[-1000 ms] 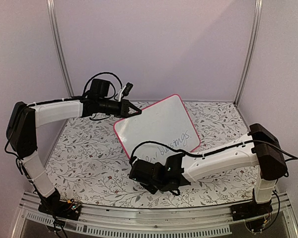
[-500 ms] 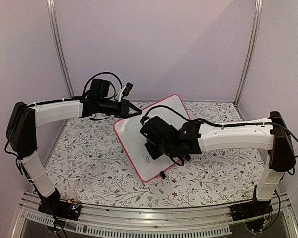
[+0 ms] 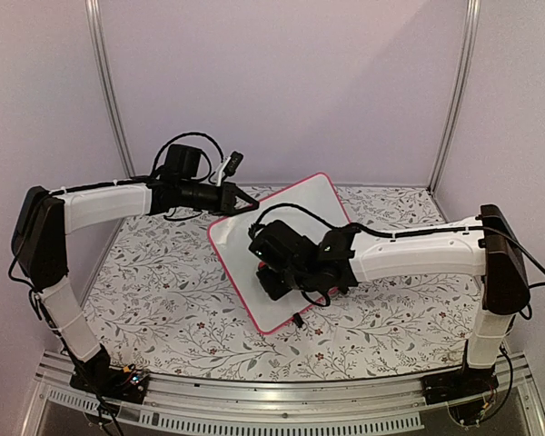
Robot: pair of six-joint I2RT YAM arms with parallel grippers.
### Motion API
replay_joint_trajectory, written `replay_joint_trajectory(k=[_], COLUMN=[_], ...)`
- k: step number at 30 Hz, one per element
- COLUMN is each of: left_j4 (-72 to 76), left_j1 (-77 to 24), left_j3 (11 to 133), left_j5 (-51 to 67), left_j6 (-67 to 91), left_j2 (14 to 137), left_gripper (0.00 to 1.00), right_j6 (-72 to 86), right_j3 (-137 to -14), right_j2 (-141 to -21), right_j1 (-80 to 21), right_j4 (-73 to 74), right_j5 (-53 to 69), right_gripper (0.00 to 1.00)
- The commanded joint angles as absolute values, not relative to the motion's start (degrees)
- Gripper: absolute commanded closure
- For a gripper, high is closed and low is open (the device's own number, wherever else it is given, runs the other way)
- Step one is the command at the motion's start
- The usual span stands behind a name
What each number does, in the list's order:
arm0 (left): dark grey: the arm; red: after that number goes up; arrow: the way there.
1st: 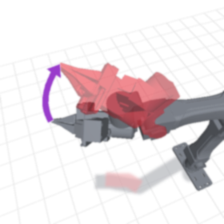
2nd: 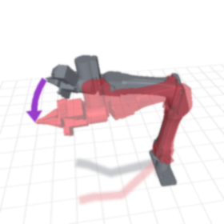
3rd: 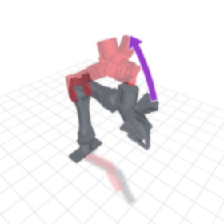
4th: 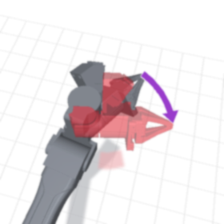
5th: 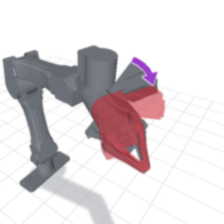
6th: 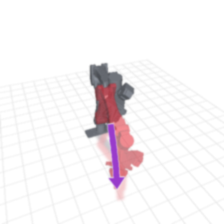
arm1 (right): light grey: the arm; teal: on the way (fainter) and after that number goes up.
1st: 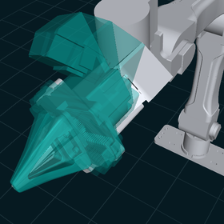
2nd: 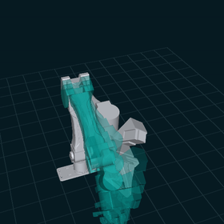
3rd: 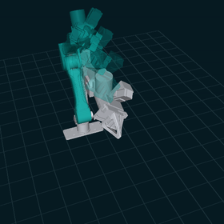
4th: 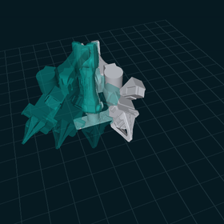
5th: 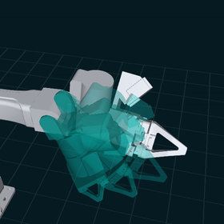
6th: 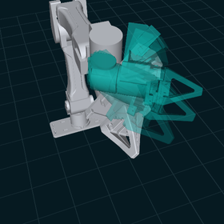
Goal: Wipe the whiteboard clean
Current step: Erase the whiteboard at the center of the board.
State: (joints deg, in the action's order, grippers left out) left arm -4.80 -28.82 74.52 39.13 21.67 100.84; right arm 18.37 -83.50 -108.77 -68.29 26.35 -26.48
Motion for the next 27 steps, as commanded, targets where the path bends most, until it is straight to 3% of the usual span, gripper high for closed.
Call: replay_joint_trajectory(k=[1,27], left_j4=[-5.7,-5.6], left_j1=[-30.2,-30.2], left_j3=[74.2,74.2], left_j5=[36.4,36.6], left_j6=[19.7,19.9], left_j2=[100.8,101.4], left_gripper=[1.00,1.00], right_j6=[20.8,24.4], right_j3=[-81.7,-79.1], right_j2=[-109.0,-111.3], right_j1=[-68.5,-73.1], right_j4=[25.3,28.6], right_j5=[-22.2,-22.9], right_gripper=[1.00,1.00])
